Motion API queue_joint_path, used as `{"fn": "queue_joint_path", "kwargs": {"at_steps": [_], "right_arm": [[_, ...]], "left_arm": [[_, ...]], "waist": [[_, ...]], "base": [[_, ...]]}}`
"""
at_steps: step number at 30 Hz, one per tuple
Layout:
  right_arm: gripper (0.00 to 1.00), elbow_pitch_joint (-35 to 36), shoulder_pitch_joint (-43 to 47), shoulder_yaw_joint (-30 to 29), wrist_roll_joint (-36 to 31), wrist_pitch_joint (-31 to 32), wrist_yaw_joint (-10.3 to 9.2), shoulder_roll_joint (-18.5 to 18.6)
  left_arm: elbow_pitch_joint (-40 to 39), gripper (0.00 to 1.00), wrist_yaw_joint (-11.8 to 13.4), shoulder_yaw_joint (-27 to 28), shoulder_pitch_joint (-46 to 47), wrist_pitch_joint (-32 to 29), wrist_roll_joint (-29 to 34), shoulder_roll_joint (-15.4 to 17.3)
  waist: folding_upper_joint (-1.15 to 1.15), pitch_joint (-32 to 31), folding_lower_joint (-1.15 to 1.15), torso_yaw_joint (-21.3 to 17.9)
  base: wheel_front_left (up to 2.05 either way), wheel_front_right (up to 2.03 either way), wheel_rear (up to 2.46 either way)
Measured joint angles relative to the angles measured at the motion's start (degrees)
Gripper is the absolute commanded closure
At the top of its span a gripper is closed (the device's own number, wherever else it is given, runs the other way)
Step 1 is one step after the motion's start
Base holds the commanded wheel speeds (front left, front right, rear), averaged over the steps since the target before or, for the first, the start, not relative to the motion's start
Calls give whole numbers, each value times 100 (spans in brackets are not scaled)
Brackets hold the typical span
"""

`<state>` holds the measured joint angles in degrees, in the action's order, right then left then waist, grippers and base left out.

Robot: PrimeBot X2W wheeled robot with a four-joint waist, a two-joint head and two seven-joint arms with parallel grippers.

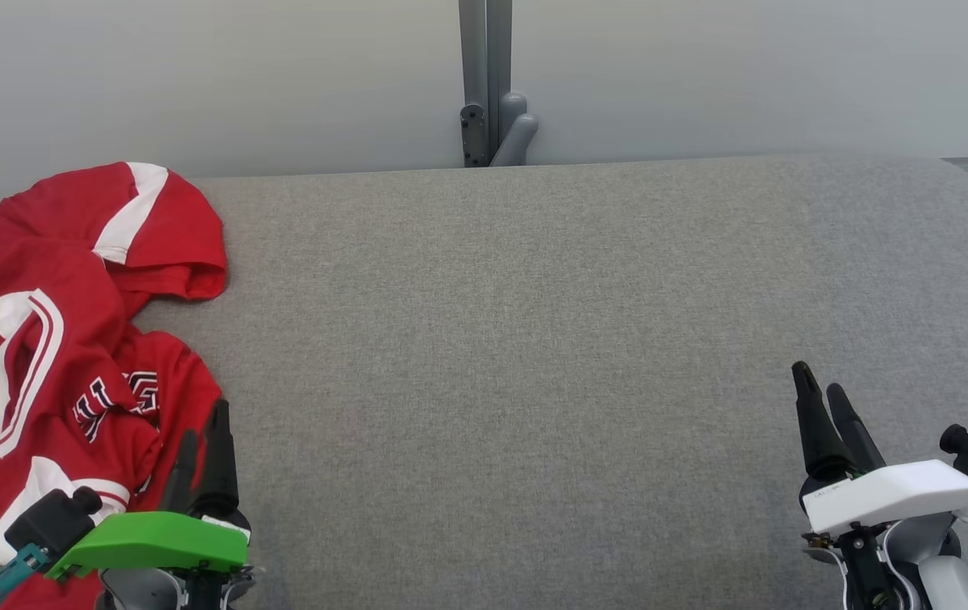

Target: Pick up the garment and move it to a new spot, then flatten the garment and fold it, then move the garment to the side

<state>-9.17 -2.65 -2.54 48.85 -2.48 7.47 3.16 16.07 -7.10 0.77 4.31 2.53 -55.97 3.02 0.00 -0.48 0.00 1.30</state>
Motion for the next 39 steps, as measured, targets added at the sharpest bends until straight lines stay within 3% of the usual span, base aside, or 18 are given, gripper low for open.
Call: {"fn": "queue_joint_path", "kwargs": {"at_steps": [15, 28, 39], "right_arm": [[0, -35, 17, 154, -1630, -302, 0, 45], [0, -186, 153, 58, -2660, -517, 1, 64], [0, -250, 237, -70, -3381, -680, 1, 45]], "left_arm": [[62, 0, 209, -310, 1, 294, 1625, 167], [71, 0, 334, -566, -28, 513, 2476, 332], [82, 0, 255, -636, -136, 687, 3061, 358]], "waist": [[0, -25, 0, 66], [0, -74, 0, 111], [0, -90, 0, 119]], "base": [[0, 0, 0], [0, 0, 0], [0, 0, 0]]}}
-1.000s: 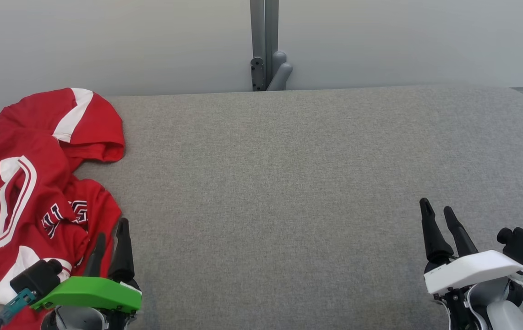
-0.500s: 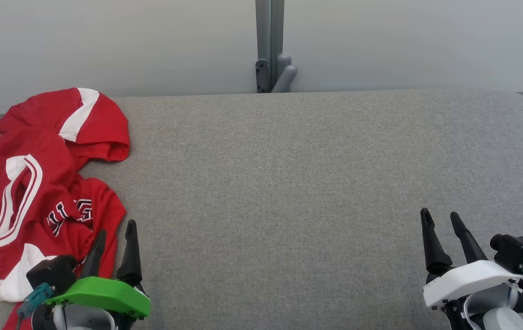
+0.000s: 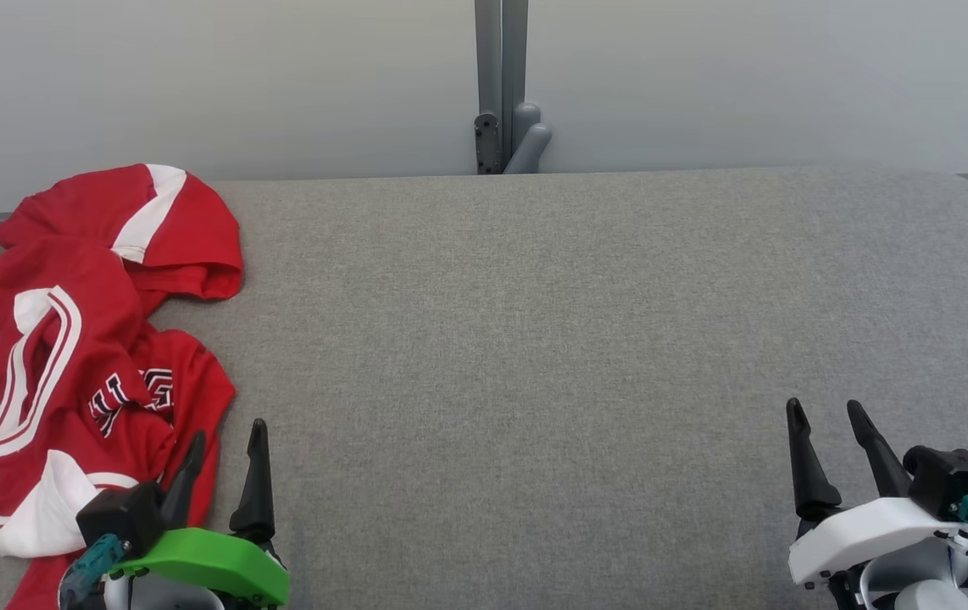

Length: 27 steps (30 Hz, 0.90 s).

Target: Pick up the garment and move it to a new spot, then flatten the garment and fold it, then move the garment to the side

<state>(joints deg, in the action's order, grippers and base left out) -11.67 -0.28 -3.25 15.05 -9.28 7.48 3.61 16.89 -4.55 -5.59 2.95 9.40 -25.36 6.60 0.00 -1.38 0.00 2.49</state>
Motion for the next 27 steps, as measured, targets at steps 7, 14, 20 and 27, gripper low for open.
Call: {"fn": "queue_joint_path", "kwargs": {"at_steps": [7, 14, 20, 27], "right_arm": [[0, -38, 29, -85, -237, -101, 0, -31], [0, -93, 123, -44, -533, -202, 0, -34], [0, -102, 132, -129, -815, -278, 1, -45], [0, -107, 133, -204, -1154, -353, 1, -51]], "left_arm": [[26, 0, -138, 26, -75, 93, 194, -18], [102, 0, -252, 48, -123, 188, 469, -40], [152, 0, -275, 59, -130, 281, 725, -46], [211, 0, -276, -36, -152, 355, 912, -49]], "waist": [[0, -17, 0, 12], [0, -34, 0, -9], [0, -43, 0, -15], [0, -71, 0, -22]], "base": [[0, 0, 0], [0, 0, 0], [0, 0, 0], [0, 0, 0]]}}
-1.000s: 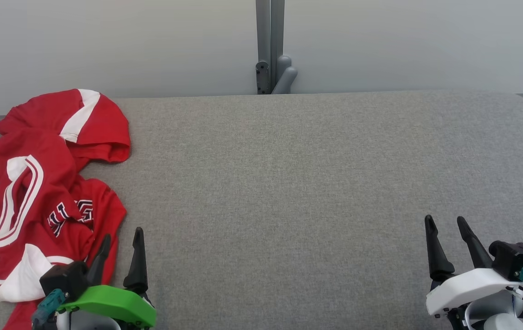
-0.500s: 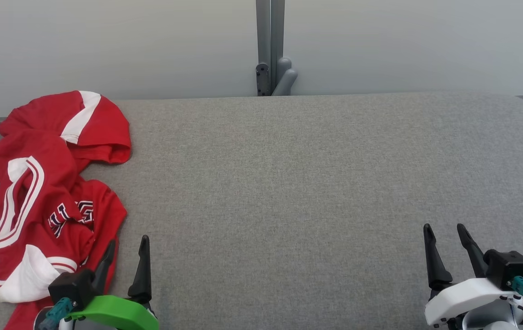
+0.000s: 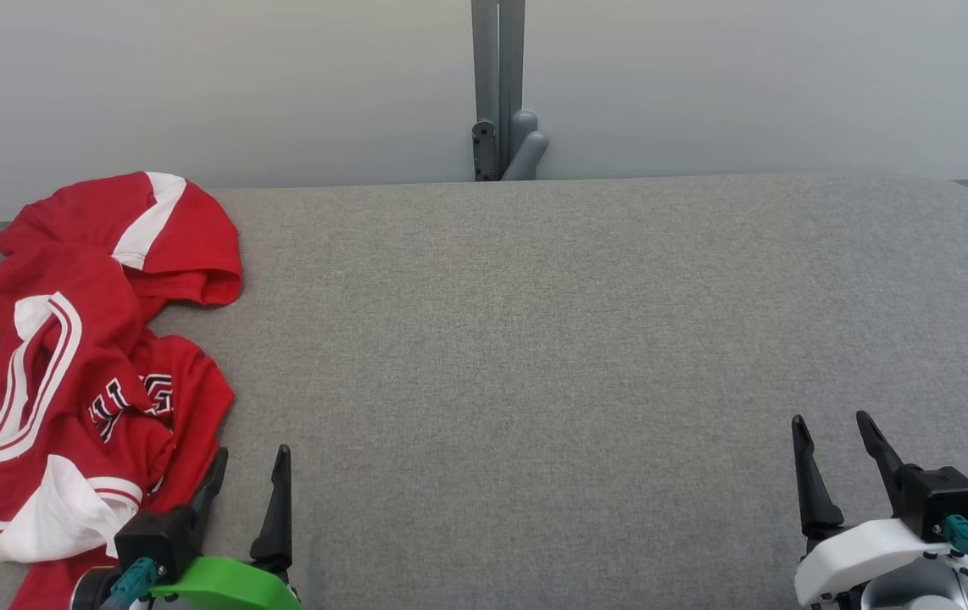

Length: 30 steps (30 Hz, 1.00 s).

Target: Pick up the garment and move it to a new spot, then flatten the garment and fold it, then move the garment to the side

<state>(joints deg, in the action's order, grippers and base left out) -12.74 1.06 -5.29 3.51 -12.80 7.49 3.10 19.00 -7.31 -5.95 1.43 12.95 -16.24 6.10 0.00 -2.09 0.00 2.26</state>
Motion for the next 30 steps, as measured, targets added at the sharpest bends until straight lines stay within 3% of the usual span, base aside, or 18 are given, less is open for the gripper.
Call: {"fn": "queue_joint_path", "kwargs": {"at_steps": [21, 30], "right_arm": [[0, -81, 77, -30, -813, -220, 0, -21], [0, -86, 101, -11, -822, -224, 0, -23]], "left_arm": [[102, 0, -8, -303, -19, 201, 387, 79], [105, 0, -8, -311, -16, 208, 422, 88]], "waist": [[0, 0, 0, 31], [0, 12, 0, 30]], "base": [[0, 0, 0], [0, 0, 0]]}}
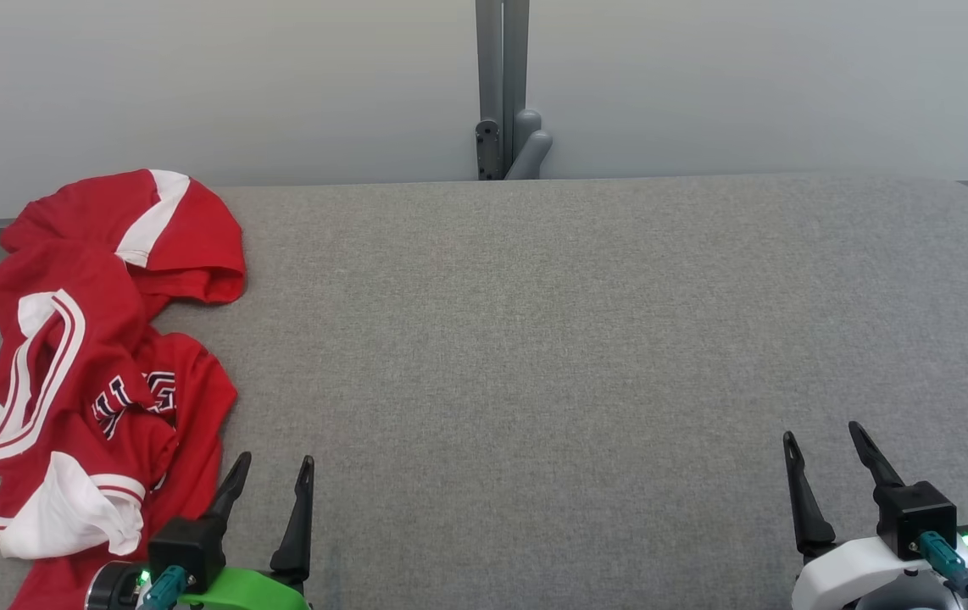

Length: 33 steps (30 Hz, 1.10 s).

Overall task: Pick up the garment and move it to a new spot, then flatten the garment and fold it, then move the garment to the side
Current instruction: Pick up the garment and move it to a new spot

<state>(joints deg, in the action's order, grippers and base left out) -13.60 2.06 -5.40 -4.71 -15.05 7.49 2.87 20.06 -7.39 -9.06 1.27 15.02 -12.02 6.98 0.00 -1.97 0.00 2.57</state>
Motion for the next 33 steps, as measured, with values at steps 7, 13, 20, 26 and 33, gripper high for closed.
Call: {"fn": "queue_joint_path", "kwargs": {"at_steps": [7, 13, 20, 26, 33], "right_arm": [[0, -3, 4, 7, 8, 0, 0, 0], [0, 22, 58, 33, 104, 0, 0, -1], [0, -13, 119, 281, 235, 0, 1, -2], [0, -42, 114, 619, 380, 0, 1, -1], [0, -114, -155, 1037, 408, -1, 1, -10]], "left_arm": [[16, 0, 0, -12, 1, 1, 0, 0], [65, 0, 0, -48, 48, 2, 8, -31], [129, 0, -1, -5, -21, 2, 44, 30], [105, 0, -1, 232, -165, 2, 81, 101], [-48, 0, -1, 632, -316, 2, 109, -14]], "waist": [[0, -27, 0, 50], [0, -51, 0, 290], [0, -129, 0, 884], [0, -230, 0, 1533], [0, -264, 0, 2131]], "base": [[0, 0, 0], [0, 0, 0], [0, 0, 0], [0, 0, 0], [0, 0, 0]]}}
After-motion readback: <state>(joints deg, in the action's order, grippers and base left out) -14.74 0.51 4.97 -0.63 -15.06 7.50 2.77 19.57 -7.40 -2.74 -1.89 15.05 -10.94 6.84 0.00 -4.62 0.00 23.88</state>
